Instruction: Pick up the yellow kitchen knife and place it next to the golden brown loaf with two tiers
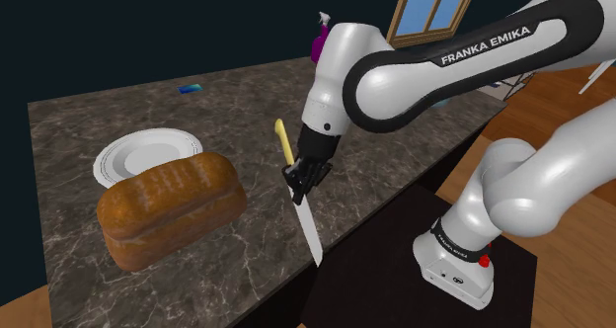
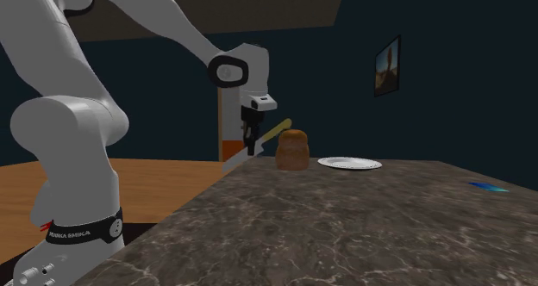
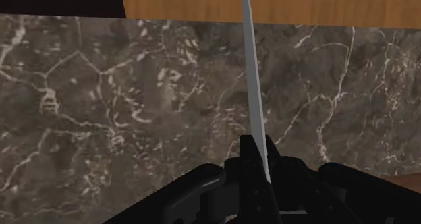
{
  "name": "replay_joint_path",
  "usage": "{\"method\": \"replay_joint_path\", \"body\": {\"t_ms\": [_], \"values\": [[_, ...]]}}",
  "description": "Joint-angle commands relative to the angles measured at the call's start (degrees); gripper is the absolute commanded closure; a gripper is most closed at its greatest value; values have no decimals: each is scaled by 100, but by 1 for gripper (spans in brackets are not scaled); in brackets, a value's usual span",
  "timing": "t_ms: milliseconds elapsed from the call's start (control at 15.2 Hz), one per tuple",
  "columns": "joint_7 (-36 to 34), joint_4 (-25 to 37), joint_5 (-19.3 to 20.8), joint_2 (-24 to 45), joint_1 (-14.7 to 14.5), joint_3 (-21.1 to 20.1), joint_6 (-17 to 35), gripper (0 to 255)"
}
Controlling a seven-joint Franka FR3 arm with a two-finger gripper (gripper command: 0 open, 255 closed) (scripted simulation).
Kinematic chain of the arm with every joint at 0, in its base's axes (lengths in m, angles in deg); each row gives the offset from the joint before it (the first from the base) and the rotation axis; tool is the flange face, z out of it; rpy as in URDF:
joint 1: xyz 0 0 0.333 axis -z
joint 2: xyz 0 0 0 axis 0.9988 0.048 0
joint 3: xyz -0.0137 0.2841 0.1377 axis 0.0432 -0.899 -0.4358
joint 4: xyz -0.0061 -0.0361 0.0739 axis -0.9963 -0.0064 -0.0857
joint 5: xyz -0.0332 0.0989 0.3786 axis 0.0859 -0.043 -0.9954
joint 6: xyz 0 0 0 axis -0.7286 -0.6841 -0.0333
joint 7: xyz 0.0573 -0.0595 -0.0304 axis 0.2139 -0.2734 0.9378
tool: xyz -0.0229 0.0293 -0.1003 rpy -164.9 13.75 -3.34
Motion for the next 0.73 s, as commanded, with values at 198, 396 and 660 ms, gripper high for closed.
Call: {"method": "replay_joint_path", "body": {"t_ms": [198,396,660], "values": [[157,-168,-120,290,-29,-66,446,255],[256,-256,-200,483,-50,-104,718,255],[317,-301,-248,605,-63,-124,881,255]]}}
